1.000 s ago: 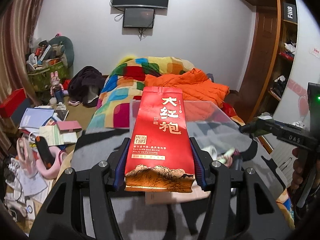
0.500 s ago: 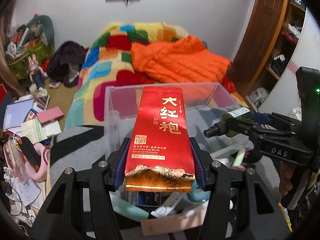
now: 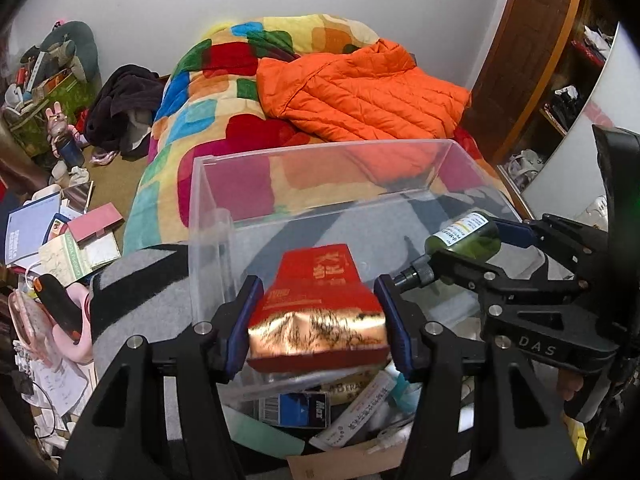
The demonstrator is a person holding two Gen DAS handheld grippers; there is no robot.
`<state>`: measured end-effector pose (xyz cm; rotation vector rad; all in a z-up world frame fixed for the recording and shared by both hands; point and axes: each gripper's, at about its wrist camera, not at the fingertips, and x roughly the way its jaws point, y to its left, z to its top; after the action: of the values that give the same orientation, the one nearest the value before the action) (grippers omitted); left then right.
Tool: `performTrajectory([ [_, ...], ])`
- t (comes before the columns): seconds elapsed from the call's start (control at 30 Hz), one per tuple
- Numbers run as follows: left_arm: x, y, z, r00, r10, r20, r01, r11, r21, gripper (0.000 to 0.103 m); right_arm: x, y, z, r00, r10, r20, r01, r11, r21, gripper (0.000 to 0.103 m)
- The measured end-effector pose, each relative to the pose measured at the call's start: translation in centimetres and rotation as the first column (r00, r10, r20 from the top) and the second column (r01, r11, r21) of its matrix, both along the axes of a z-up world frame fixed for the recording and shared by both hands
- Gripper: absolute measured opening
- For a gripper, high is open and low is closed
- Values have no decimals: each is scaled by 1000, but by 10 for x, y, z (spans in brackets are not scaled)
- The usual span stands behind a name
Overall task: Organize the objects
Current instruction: 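Grasp the red tea packet with the left tool while the right tool grasps the green bottle, then grasp the mint-green tube with the left tool while the right tool grasps the purple bottle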
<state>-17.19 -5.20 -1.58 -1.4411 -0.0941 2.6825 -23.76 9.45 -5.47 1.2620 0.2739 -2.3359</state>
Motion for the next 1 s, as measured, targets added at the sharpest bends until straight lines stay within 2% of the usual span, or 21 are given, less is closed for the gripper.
performTrajectory([
  [0.1, 11, -1, 9, 1000, -2, -27, 1, 1000, -17, 61, 5, 1, 4, 1000, 10, -18, -10, 1000, 9, 56],
  [0.13, 16, -2, 13, 999, -5, -43, 4, 1000, -24, 64, 7, 1, 6, 1000, 12, -24, -12, 1000, 12, 61],
  [0.2, 27, -3, 21, 997, -4, -76, 2, 999, -38, 72, 12, 3, 12, 999, 14, -47, -13, 1000, 12, 66],
  [0.27, 42, -6, 31, 993, -10, -117, 4, 999, -46, 76, 19, 6, 19, 997, 16, -71, -16, 1000, 9, 66],
  [0.37, 61, -14, 39, 988, 8, -153, -16, 999, -50, 88, 32, 16, 30, 995, 12, -103, -14, 1000, -16, 67],
  [0.47, 78, -25, 38, 986, 35, -163, -44, 998, -55, 89, 45, 30, 40, 993, -4, -121, -2, 998, -57, 73],
  [0.6, 91, -40, 17, 990, 82, -113, -89, 994, -59, 89, 63, 48, 43, 990, -37, -134, 26, 996, -83, 74],
  [0.7, 94, -49, -7, 991, 126, -46, -127, 992, -24, 89, 78, 61, 36, 990, -68, -128, 57, 994, -90, 75],
  [0.83, 94, -54, -37, 986, 165, 34, -166, 986, 34, 89, 91, 75, 14, 993, -103, -59, 97, 990, -104, 75],
  [1.0, 93, -50, -54, 978, 201, 55, -204, 978, 47, 89, 99, 80, -16, 992, -119, 40, 123, 984, -128, 75],
])
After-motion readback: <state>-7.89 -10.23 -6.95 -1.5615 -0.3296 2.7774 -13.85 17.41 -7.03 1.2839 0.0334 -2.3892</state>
